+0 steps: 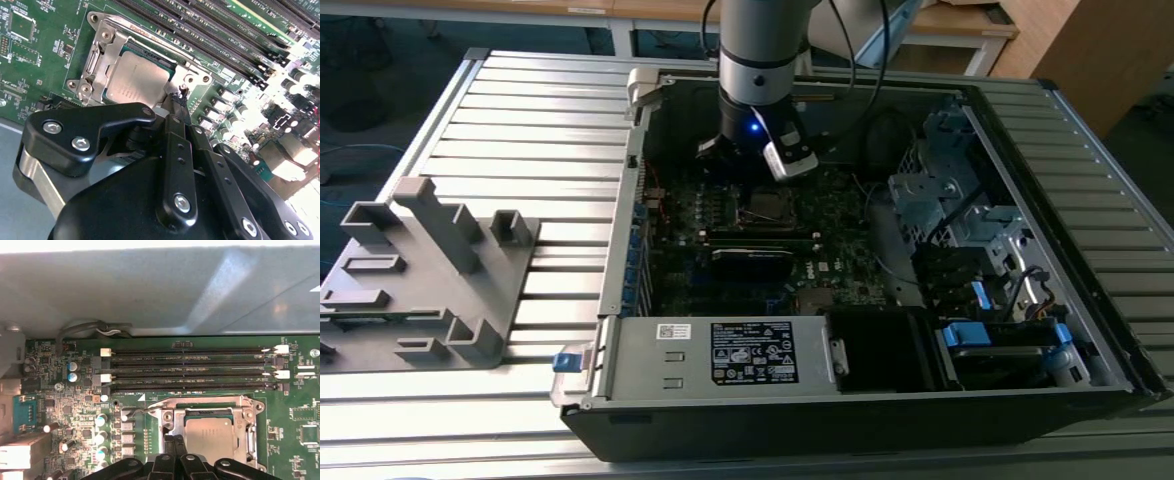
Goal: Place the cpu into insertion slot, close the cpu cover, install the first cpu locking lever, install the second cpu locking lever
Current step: 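Close the cpu cover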
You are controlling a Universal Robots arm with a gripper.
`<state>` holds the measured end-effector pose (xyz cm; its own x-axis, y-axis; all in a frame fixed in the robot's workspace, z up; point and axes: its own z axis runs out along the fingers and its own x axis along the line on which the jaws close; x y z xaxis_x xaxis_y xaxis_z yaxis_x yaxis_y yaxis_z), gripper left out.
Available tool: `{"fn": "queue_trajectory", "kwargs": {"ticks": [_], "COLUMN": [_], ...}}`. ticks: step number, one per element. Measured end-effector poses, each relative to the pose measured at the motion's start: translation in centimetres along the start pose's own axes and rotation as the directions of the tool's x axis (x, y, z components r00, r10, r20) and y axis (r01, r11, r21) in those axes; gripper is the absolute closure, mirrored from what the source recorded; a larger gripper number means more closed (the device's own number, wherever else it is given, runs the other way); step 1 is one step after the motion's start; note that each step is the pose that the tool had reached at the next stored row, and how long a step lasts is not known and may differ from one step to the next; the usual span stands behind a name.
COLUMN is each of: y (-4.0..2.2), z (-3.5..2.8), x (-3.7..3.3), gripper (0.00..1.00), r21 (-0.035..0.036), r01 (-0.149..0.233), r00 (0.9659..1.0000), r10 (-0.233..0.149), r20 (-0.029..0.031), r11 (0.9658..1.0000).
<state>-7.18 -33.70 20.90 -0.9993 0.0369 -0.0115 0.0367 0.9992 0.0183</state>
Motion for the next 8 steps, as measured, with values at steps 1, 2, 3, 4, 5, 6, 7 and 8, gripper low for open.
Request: {"fn": "queue_trajectory", "kwargs": {"ticks": [1,2,3,4,5,6,7,8], "y": [0.0,0.01,0.01,0.01,0.01,0.01,0.01,0.01], "z": [-0.15,-0.28,-0.39,-0.4,-0.4,-0.4,-0.41,-0.41], "x": [0.0,0.0,0.0,-0.01,-0.01,-0.01,-0.01,0.0], "gripper": [0.89,0.89,0.89,0.89,0.89,0.89,0.89,0.89], "r21": [0.0001,0.0,0.0,-0.0001,-0.0002,-0.0003,-0.0002,-0.0001], "r01": [0.0,0.0,0.0,0.0,0.0,0.0,0.0,0.0], "r00": [1.0,1.0,1.0,1.0,1.0,1.0,1.0,1.0], "r10": [0.0,0.0,0.0,0.0,0.0,0.0,0.0,0.0], "r20": [-0.0001,0.0,-0.0001,0.0,0.0001,0.0001,0.0001,0.0], "r11": [1.0,1.0,1.0,1.0,1.0,1.0,1.0,1.0]}}
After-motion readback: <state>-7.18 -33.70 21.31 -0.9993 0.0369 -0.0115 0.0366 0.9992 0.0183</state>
